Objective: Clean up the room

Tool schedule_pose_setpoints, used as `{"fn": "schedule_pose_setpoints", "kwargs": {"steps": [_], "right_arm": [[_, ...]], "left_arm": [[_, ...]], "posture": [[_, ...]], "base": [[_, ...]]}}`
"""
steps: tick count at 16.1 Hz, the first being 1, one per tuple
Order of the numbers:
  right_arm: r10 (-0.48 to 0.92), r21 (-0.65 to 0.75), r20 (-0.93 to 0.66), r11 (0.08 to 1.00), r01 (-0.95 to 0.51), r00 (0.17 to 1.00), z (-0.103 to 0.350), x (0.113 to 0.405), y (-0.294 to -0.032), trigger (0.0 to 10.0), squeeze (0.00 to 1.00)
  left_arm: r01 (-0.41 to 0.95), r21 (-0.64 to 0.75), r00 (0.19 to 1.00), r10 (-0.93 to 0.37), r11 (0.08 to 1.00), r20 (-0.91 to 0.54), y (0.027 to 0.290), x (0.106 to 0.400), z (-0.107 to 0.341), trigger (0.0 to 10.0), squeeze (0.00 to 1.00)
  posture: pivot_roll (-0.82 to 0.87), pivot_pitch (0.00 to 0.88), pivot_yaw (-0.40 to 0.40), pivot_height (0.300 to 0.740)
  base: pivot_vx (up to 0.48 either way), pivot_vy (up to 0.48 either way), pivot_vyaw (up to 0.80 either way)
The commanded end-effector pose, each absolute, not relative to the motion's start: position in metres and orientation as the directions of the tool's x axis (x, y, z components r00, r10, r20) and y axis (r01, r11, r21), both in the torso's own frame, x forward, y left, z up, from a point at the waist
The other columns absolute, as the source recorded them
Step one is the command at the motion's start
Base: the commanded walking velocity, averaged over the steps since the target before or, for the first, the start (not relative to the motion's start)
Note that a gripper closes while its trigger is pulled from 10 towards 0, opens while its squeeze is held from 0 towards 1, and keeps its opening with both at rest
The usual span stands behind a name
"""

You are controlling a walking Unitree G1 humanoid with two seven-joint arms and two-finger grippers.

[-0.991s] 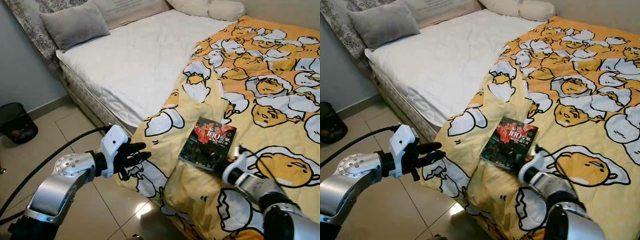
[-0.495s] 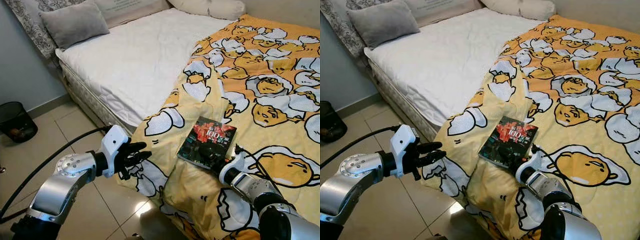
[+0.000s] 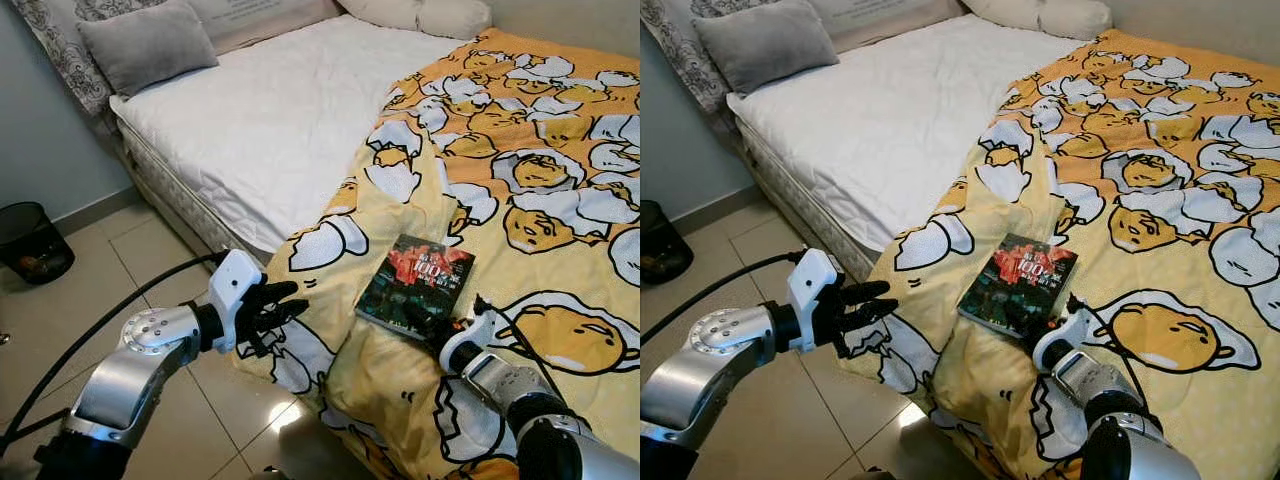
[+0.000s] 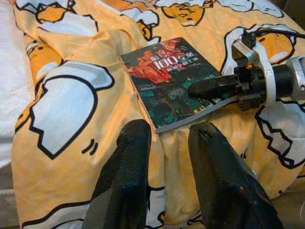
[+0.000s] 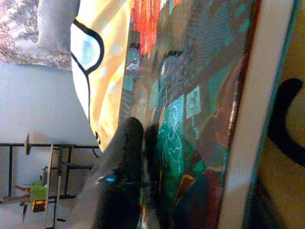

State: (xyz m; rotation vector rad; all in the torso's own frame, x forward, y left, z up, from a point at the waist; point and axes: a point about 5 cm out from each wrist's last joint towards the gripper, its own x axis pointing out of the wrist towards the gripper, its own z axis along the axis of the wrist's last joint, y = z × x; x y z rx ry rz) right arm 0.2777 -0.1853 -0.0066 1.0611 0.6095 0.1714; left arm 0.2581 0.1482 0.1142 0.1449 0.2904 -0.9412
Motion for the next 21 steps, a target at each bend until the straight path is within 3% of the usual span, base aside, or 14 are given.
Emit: {"fn": "schedule_pose_setpoints", "kwargs": {"steps": [1,9,12,15,17,19,20,21], "right_arm": [[0.423,0.857,-0.373,0.499,0.131,0.826,-0.005,0.28,-0.183,0.0,0.0],[0.456,0.862,-0.302,0.506,0.035,0.837,-0.004,0.275,-0.183,0.0,0.0],[0.505,0.885,-0.194,0.461,-0.073,0.841,0.008,0.274,-0.192,0.0,0.0],[0.629,0.87,-0.021,0.394,-0.296,0.777,0.037,0.272,-0.197,0.0,0.0],[0.68,0.83,0.044,0.383,-0.406,0.732,0.057,0.276,-0.194,0.0,0.0],[0.717,0.802,0.089,0.36,-0.477,0.691,0.073,0.28,-0.187,0.0,0.0],[0.739,0.791,0.117,0.335,-0.512,0.664,0.082,0.281,-0.181,0.0,0.0],[0.744,0.788,0.121,0.33,-0.52,0.657,0.084,0.281,-0.179,0.0,0.0]], "left_arm": [[0.808,0.024,0.565,-0.764,0.588,-0.311,0.149,0.262,0.117,10.0,0.0],[0.808,0.015,0.566,-0.769,0.589,-0.298,0.141,0.262,0.115,10.0,0.0],[0.795,-0.042,0.574,-0.771,0.606,-0.276,0.141,0.262,0.115,10.0,0.0],[0.75,-0.154,0.603,-0.761,0.643,-0.241,0.141,0.268,0.121,10.0,0.0],[0.721,-0.25,0.618,-0.763,0.646,-0.189,0.14,0.275,0.128,10.0,0.0],[0.686,-0.19,0.704,-0.707,0.702,-0.069,0.142,0.288,0.137,10.0,0.0],[0.654,-0.283,0.75,-0.65,0.702,0.12,0.143,0.295,0.149,10.0,0.0],[0.644,-0.302,0.758,-0.639,0.703,0.127,0.143,0.296,0.15,10.0,0.0]], "posture": [[-0.03,0.0,0.062,0.74],[-0.02,0.0,0.047,0.74],[-0.02,0.0,0.035,0.74],[-0.04,0.0,0.036,0.74],[-0.05,0.0,0.045,0.74],[-0.05,0.0,0.049,0.74],[-0.05,0.0,0.05,0.74],[-0.05,0.0,0.05,0.74]], "base": [[0.0,0.0,0.0],[0.0,0.0,0.0],[0.0,0.0,0.0],[0.0,0.0,0.0],[0.0,0.0,0.0],[0.0,0.0,0.0],[0.0,0.0,0.0],[0.0,0.0,0.0]]}}
